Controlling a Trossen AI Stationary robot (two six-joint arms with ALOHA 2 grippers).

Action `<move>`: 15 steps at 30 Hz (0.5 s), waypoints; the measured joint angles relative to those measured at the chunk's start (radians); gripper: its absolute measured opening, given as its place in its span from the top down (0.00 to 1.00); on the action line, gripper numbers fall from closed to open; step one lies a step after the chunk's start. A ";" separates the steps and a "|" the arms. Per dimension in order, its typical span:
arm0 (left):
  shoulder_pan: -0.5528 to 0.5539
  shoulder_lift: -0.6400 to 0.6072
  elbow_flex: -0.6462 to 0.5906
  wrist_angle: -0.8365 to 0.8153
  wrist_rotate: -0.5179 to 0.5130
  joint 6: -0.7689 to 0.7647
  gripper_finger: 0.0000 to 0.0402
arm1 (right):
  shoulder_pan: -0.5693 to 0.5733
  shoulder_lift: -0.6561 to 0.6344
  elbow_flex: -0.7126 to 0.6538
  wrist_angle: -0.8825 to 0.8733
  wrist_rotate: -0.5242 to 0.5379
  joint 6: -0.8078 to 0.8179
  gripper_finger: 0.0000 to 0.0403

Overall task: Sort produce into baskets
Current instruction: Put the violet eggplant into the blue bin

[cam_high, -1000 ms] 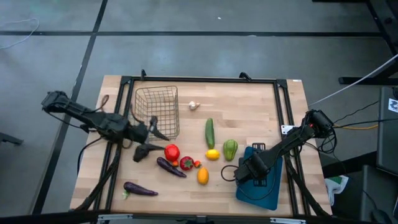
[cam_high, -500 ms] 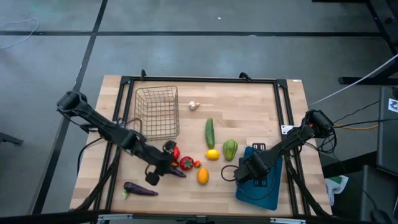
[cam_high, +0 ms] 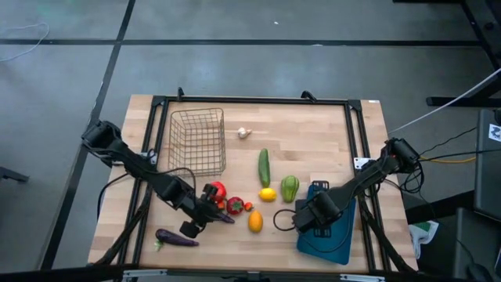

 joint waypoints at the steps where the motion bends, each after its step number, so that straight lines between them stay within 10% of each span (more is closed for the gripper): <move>1: 0.000 0.010 0.000 -0.006 -0.008 0.000 0.58 | 0.000 0.000 0.009 0.000 0.000 0.000 0.26; 15: 0.002 0.114 0.000 0.004 -0.055 -0.007 0.58 | 0.000 0.000 0.048 0.029 0.001 0.000 0.26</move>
